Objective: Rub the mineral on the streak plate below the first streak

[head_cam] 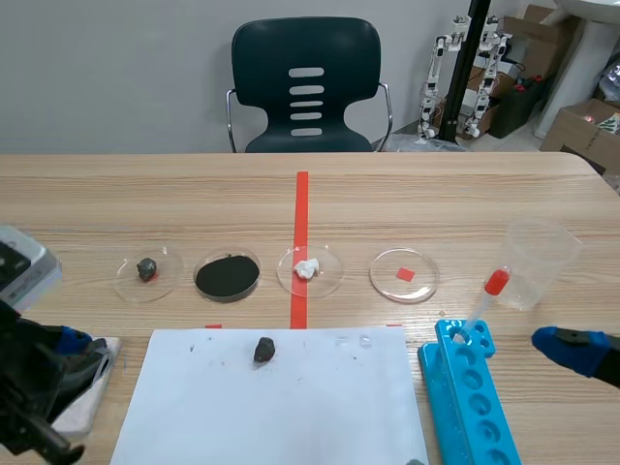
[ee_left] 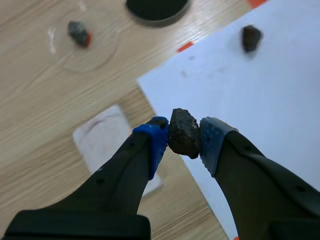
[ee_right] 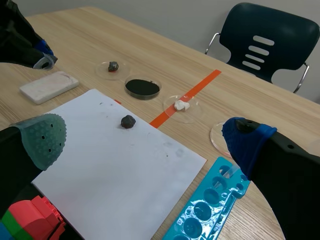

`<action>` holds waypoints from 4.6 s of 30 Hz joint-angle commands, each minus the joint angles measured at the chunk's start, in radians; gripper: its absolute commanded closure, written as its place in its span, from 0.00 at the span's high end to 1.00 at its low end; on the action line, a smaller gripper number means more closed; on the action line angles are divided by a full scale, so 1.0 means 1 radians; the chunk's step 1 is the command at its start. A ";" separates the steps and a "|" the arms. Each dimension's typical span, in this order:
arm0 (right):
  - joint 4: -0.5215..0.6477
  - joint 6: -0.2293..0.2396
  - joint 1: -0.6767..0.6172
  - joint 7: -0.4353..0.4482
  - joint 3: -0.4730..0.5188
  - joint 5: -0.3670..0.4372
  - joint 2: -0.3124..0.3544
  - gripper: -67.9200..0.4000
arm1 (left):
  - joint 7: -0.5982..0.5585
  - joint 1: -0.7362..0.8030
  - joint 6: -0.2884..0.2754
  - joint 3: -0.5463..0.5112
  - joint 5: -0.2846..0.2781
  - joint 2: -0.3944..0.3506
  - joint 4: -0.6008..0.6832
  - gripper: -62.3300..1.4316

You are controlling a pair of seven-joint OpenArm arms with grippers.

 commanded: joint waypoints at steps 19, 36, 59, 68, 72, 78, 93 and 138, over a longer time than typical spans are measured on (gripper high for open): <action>0.011 0.000 0.004 0.019 0.003 0.011 0.005 1.00 | 0.720 -0.355 0.303 0.001 -0.111 0.109 -0.083 0.18; 0.011 0.000 0.004 0.019 0.003 0.011 0.005 1.00 | 0.851 -0.512 0.316 0.003 -0.118 0.122 -0.351 0.18; 0.011 0.000 0.004 0.019 0.003 0.011 0.005 1.00 | 0.821 -0.530 0.295 0.048 -0.137 0.144 -0.425 0.18; 0.011 0.000 0.004 0.019 0.003 0.011 0.005 1.00 | 0.793 -0.530 0.296 0.048 -0.114 0.156 -0.441 0.18; 0.011 0.000 0.004 0.019 0.003 0.011 0.005 1.00 | 0.794 -0.530 0.303 0.048 -0.095 0.156 -0.441 0.18; 0.011 0.000 0.004 0.019 0.003 0.011 0.005 1.00 | 0.787 -0.530 0.293 0.048 -0.137 0.164 -0.441 0.18; 0.011 0.000 0.004 0.019 0.003 0.011 0.005 1.00 | 0.774 -0.529 0.277 0.048 -0.125 0.188 -0.441 0.18; 0.011 0.000 0.004 0.019 0.003 0.011 0.005 1.00 | 0.804 -0.529 0.285 0.048 -0.153 0.174 -0.441 0.18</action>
